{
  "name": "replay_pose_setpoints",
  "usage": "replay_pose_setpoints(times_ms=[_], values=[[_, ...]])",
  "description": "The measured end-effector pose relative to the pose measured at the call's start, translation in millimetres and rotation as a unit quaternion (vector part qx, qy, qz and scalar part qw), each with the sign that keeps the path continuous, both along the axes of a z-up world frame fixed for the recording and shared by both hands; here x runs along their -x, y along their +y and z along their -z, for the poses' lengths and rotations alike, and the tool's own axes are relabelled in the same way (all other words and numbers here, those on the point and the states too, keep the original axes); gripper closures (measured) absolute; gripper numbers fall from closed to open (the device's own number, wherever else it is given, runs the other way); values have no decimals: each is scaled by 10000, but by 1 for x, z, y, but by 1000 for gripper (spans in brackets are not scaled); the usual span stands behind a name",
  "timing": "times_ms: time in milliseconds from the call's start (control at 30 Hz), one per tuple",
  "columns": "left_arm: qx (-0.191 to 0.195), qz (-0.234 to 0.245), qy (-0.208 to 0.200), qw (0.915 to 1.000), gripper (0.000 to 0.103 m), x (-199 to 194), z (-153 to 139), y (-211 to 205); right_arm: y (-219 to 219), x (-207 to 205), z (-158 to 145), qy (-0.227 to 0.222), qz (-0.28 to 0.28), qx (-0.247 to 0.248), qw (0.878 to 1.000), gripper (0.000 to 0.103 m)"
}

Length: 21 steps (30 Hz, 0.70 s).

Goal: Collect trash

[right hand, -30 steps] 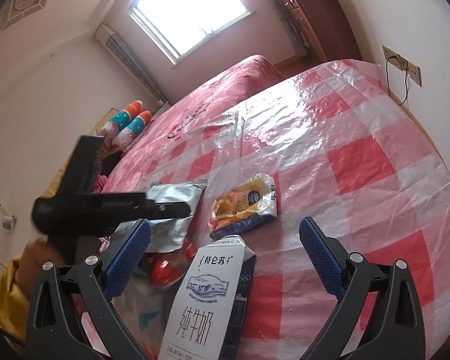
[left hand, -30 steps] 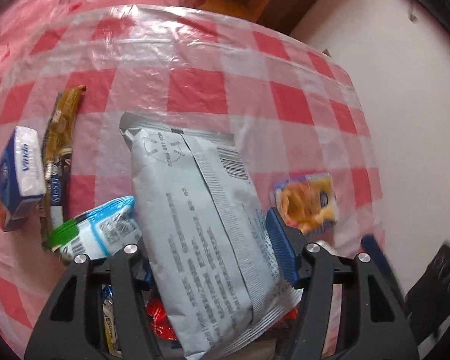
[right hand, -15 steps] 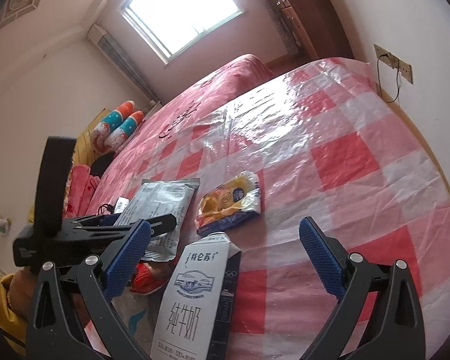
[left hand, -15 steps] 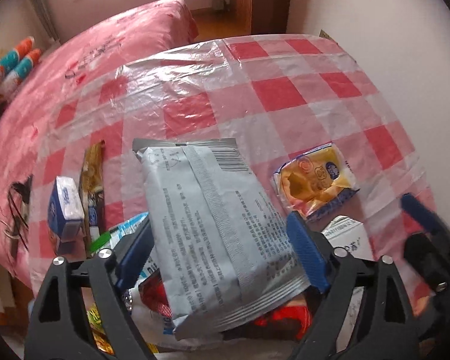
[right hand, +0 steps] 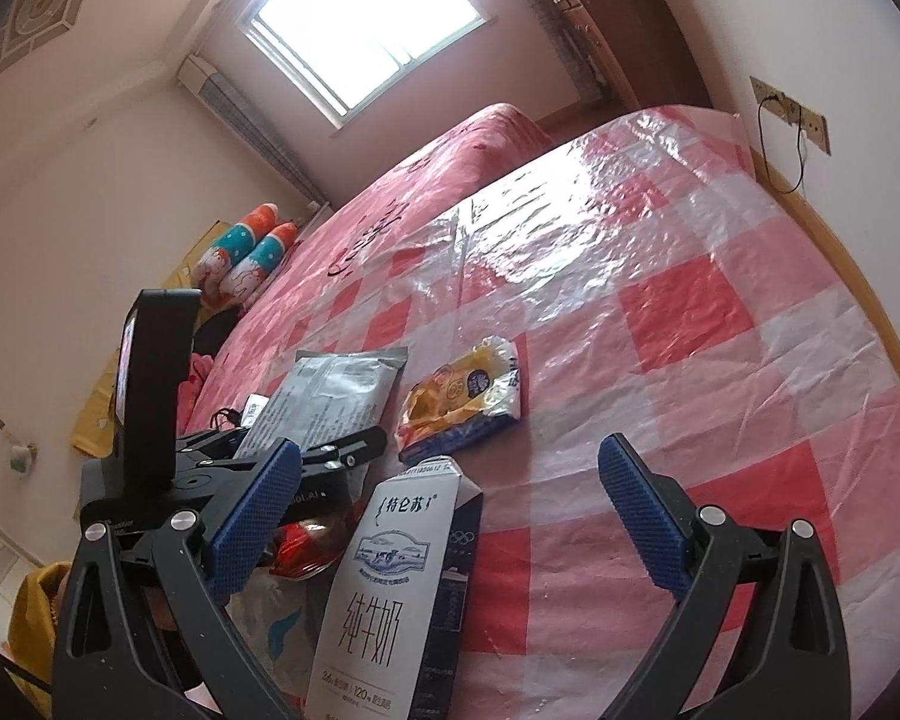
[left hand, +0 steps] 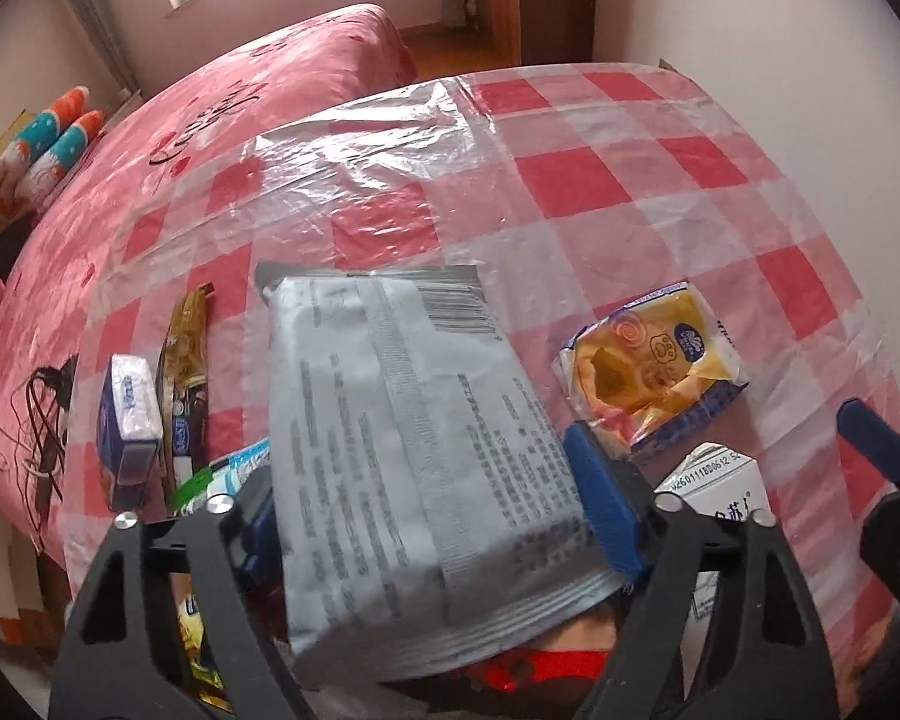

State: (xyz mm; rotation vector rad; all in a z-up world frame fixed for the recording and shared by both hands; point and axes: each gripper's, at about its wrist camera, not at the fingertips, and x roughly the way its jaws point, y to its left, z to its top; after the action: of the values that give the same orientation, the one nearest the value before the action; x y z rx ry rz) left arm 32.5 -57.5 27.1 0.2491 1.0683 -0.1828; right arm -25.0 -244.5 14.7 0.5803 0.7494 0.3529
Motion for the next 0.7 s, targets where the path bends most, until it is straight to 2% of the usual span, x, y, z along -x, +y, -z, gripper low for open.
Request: replay_pose_setpoints(times_ms=[333, 567, 700], values=[[589, -319, -239, 9975, 30, 14, -14, 26, 16, -2, 10, 274, -341, 26, 9990, 5], [1023, -571, -444, 9921, 30, 29, -27, 52, 36, 5, 10, 259, -495, 265, 9981, 5], [1284, -759, -508, 9875, 30, 37, -32, 73, 50, 11, 8, 207, -517, 591, 9967, 5]])
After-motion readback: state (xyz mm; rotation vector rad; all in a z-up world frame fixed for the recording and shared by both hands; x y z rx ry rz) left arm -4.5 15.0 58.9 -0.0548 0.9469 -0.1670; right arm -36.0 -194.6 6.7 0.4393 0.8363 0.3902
